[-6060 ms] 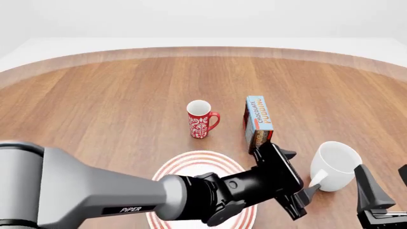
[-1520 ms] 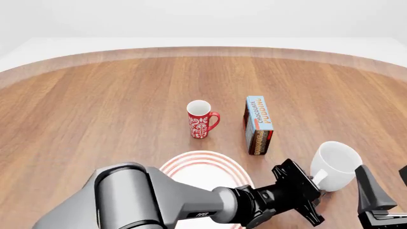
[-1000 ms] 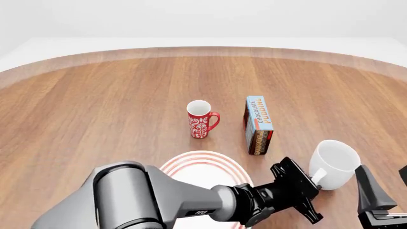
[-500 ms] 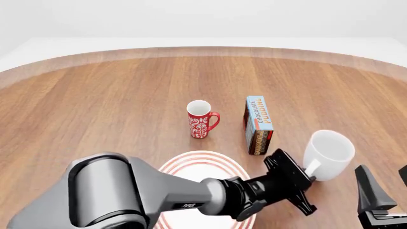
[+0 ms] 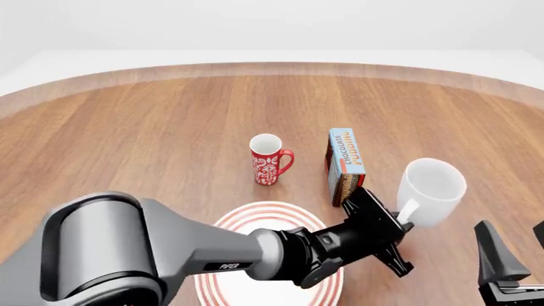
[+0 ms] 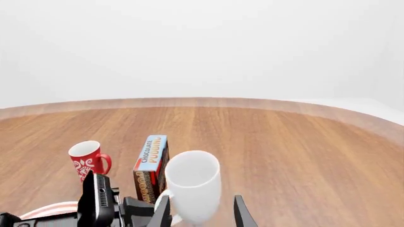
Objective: Pick up the white mug and put it on the plate, and put the chocolate pudding to the right of the plate.
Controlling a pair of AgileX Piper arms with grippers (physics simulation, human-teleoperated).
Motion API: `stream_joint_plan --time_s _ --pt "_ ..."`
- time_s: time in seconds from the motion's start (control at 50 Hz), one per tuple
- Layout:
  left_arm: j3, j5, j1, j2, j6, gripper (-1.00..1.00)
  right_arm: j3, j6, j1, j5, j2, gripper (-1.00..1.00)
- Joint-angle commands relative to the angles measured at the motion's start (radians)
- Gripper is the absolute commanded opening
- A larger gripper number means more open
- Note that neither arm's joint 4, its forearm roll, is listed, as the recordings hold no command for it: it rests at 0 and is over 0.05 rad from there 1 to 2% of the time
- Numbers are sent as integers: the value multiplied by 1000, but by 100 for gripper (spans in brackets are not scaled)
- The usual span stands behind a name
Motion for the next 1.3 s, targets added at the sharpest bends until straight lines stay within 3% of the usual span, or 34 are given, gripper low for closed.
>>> stream_joint_plan --time_s 0.02,0.5,1.3 --pt "58 -24 24 -64 8 -100 -1 -2 0 0 1 100" --pt "204 -64 -8 -223 15 -100 0 -6 -1 -5 4 100" --pt "391 -23 -44 -529 70 -100 1 -8 -2 -5 3 100"
